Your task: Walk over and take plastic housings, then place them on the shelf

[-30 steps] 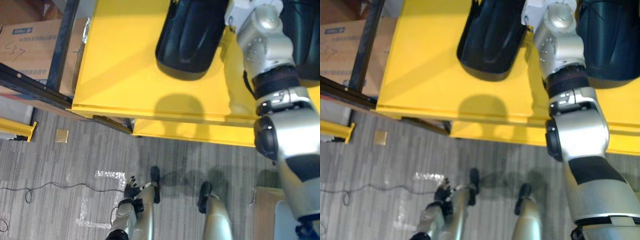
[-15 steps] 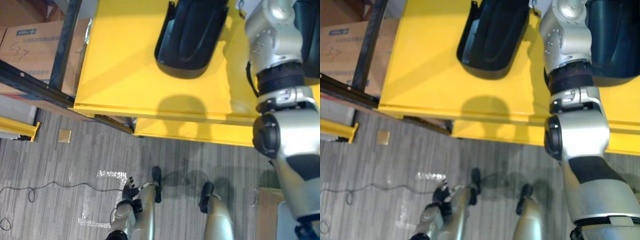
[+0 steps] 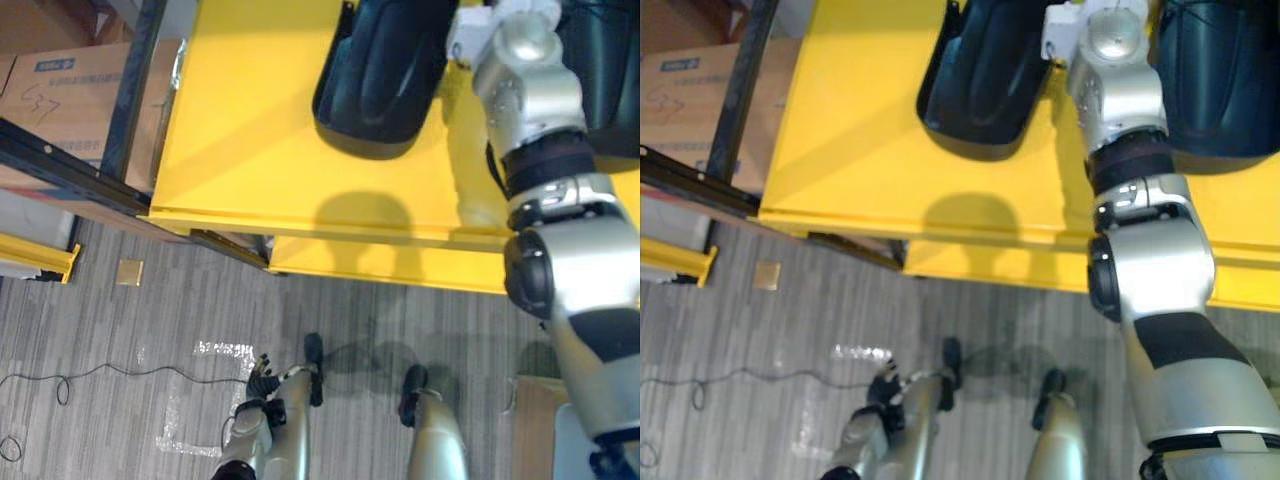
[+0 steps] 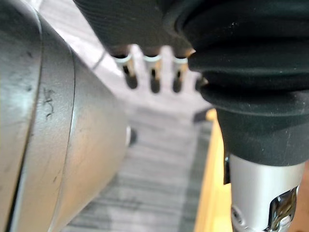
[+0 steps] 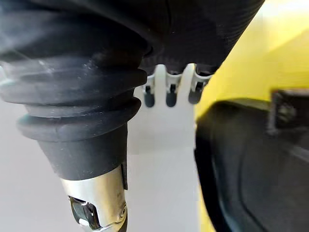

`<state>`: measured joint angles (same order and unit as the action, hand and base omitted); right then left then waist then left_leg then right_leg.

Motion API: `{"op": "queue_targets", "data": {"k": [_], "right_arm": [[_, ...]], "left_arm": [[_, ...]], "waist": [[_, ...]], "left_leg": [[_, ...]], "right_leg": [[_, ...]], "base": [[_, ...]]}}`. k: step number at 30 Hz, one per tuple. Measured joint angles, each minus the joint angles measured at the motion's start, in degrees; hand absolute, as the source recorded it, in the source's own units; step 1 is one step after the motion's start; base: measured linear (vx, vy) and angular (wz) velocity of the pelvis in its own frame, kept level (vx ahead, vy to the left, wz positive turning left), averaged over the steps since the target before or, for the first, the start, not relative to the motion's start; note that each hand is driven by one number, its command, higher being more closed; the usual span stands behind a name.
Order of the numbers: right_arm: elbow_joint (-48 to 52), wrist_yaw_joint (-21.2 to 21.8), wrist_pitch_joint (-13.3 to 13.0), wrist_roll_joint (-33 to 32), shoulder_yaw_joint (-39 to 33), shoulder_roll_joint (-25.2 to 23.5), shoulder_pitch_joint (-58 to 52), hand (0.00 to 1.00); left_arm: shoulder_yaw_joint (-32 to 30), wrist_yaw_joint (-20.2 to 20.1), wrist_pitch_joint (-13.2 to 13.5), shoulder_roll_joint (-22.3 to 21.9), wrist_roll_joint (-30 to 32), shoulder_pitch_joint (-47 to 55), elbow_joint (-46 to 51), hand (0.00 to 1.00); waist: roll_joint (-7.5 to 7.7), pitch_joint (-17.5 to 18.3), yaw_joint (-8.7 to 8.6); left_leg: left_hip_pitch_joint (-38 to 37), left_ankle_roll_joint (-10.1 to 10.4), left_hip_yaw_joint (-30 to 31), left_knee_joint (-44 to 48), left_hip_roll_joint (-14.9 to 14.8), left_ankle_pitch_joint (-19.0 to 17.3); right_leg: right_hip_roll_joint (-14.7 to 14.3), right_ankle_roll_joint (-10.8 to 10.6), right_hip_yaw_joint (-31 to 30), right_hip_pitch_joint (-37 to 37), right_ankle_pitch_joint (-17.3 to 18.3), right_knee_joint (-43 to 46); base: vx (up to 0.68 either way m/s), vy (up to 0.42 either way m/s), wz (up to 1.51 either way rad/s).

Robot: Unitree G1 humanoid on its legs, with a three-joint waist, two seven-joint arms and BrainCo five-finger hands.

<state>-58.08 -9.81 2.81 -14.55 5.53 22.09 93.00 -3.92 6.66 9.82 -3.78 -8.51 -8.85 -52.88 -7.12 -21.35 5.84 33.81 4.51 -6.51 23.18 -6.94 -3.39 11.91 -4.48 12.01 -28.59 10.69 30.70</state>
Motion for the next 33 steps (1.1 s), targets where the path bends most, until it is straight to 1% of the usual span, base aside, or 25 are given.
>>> {"op": "queue_targets", "data": {"k": [4, 6, 8, 14, 17, 24, 28, 31, 33], "right_arm": [[-1.7, 0.1, 0.4, 1.2, 1.2, 0.1, 0.0, 0.00], [-1.7, 0.2, 0.4, 1.2, 1.3, 0.1, 0.1, 0.00], [-1.7, 0.9, 0.4, 1.2, 1.2, 0.1, 0.1, 0.00], [-1.6, 1.1, 0.4, -0.8, 1.2, -0.4, 0.0, 0.00], [-1.0, 1.1, 0.0, -3.2, 1.0, -1.3, -0.5, 0.00], [0.3, 1.1, -0.3, -4.4, 0.8, -2.5, -1.2, 0.00], [1.6, 1.0, -1.3, -4.5, 0.7, -3.3, -2.8, 0.00], [2.1, 0.5, -1.9, -4.5, 0.1, -3.8, -2.9, 0.00], [5.8, -0.6, -2.6, -4.4, -0.5, -3.7, -4.5, 0.00]], "left_arm": [[0.3, -0.6, 0.0, 0.0, 0.0, 0.1, 0.0, 0.00], [0.4, -0.7, 0.0, 0.2, 0.0, 0.1, -0.1, 0.00], [0.4, -0.7, 0.0, 0.2, 0.0, 0.1, -0.1, 0.00], [0.5, -0.6, -0.1, 0.3, 0.0, 0.1, -0.1, 0.00], [0.4, -0.6, -0.1, 0.3, 0.0, 0.1, -0.1, 0.00], [0.2, -0.4, 0.0, 0.3, -0.1, -0.1, 0.0, 0.00], [0.2, 0.0, 0.0, 0.3, -0.2, -0.2, 0.0, 0.00], [0.2, 1.4, 0.1, 0.3, -0.7, -0.3, 0.3, 0.00], [0.1, 2.5, 0.2, 0.4, -1.2, -0.3, 1.4, 0.00]], "waist": [[-0.07, 0.1, 0.02], [-0.39, 0.2, 0.05], [-0.48, 0.3, 0.06], [-0.48, 0.3, 0.13], [-0.48, 0.3, 0.16], [-0.48, 0.3, 0.18], [-0.47, 0.3, 0.20], [-0.47, 0.3, 0.15], [-0.46, 0.3, 0.15]], "left_leg": [[-0.8, 0.0, 0.1, -0.8, 0.2, 0.2], [-0.6, 0.0, 0.2, -0.8, 0.3, 0.2], [-0.6, -0.1, 0.2, -0.8, 0.3, 0.2], [-0.7, -0.1, 0.3, -0.9, 0.4, 0.2], [-0.7, -0.1, 0.3, -0.9, 0.4, 0.2], [-0.6, -0.1, 0.3, -1.7, 0.5, 0.4], [-0.6, 0.0, 0.4, -1.6, 0.5, 0.5], [-0.6, 0.0, 0.4, -1.6, 0.5, 0.5], [-0.6, 0.0, 0.5, -1.6, 0.5, 0.5]], "right_leg": [[0.1, 0.0, 0.3, 0.7, 0.0, -0.3], [0.2, 0.0, 0.5, 0.7, 0.0, -0.4], [0.2, 0.0, 0.5, 0.7, 0.0, -0.5], [0.2, 0.0, 0.5, 0.7, 0.0, -0.6], [0.2, 0.0, 0.5, 0.7, 0.0, -0.6], [0.2, 0.0, 0.6, 0.6, 0.0, -0.7], [0.2, 0.0, 0.7, 0.6, 0.0, -0.7], [0.2, 0.0, 0.7, 0.6, 0.0, -0.7], [0.2, 0.0, 0.7, 0.6, 0.0, -0.7]], "base": [[0.00, -0.001, 0.02], [0.01, -0.003, 0.02], [0.03, -0.005, 0.01], [0.01, -0.001, 0.00], [0.00, 0.000, 0.00], [0.00, -0.001, 0.00], [0.01, -0.003, 0.00], [0.00, 0.000, 0.00], [0.00, 0.000, 0.00]]}}
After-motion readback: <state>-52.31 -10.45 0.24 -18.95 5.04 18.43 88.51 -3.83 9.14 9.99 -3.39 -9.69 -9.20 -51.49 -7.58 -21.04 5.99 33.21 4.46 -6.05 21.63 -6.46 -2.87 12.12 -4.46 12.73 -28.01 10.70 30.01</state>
